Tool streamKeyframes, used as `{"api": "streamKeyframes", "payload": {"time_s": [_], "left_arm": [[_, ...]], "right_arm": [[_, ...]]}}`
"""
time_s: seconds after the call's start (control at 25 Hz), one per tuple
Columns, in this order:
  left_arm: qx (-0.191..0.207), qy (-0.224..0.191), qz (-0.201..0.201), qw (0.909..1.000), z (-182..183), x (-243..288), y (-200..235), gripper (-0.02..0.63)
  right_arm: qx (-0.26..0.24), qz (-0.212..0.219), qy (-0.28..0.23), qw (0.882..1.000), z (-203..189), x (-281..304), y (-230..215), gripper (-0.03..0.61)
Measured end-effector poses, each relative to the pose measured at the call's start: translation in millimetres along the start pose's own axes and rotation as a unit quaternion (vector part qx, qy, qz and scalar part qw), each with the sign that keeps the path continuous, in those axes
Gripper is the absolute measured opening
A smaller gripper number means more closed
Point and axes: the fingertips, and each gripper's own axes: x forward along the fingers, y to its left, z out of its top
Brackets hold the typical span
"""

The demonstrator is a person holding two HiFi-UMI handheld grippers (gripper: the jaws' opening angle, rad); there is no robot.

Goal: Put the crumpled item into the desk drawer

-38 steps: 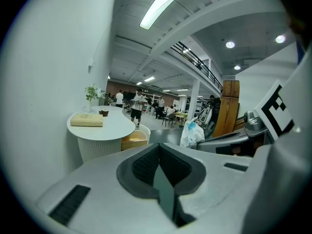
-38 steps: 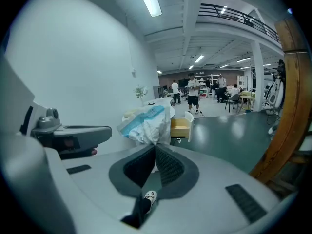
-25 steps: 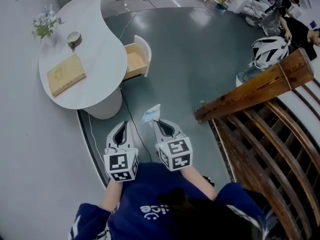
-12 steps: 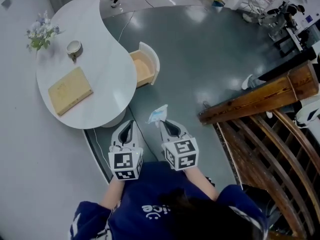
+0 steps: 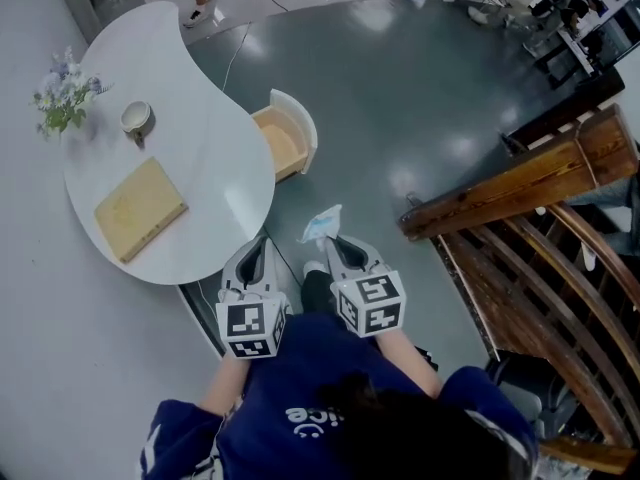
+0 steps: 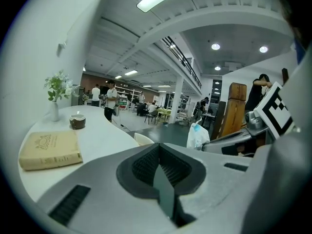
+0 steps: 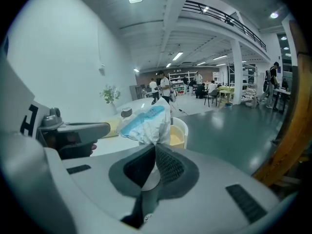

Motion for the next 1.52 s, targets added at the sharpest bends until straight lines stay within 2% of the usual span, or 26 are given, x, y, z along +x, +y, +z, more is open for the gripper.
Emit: {"api": "streamKeyframes", "payload": {"time_s": [0.2, 0.48, 0.68, 1.04, 1.2, 1.52], "left_arm": [[-0.003, -0.013, 0.007, 0.9999, 11.8, 22.3, 10.8, 0.005], [-0.017, -0.014, 0.058, 0.998, 29.1, 68.1, 35.7, 0.005], [-0.036, -0.006, 0.102, 0.9941, 41.8, 107.4, 52.7, 0.005], [-0.052, 0.017, 0.151, 0.987, 60.2, 180.1, 61.7, 0.005], [-0.05, 0.031, 0.165, 0.9844, 66.8, 211.0, 59.6, 0.005], [-0.056, 0.023, 0.21, 0.9757, 80.4, 250.9, 63.1, 0.005]], "right_arm": [[0.0, 0.003, -0.012, 1.0, 14.5, 22.9, -12.6, 0.012], [-0.013, 0.035, -0.014, 0.999, 53.2, 72.9, -43.9, 0.013], [-0.027, 0.07, 0.004, 0.997, 79.5, 118.0, -65.2, 0.012], [-0.036, 0.119, 0.039, 0.992, 114.3, 181.0, -109.2, 0.013], [-0.066, 0.139, 0.051, 0.987, 124.4, 205.0, -125.4, 0.014], [-0.09, 0.178, 0.075, 0.977, 136.5, 240.2, -150.3, 0.014]]}}
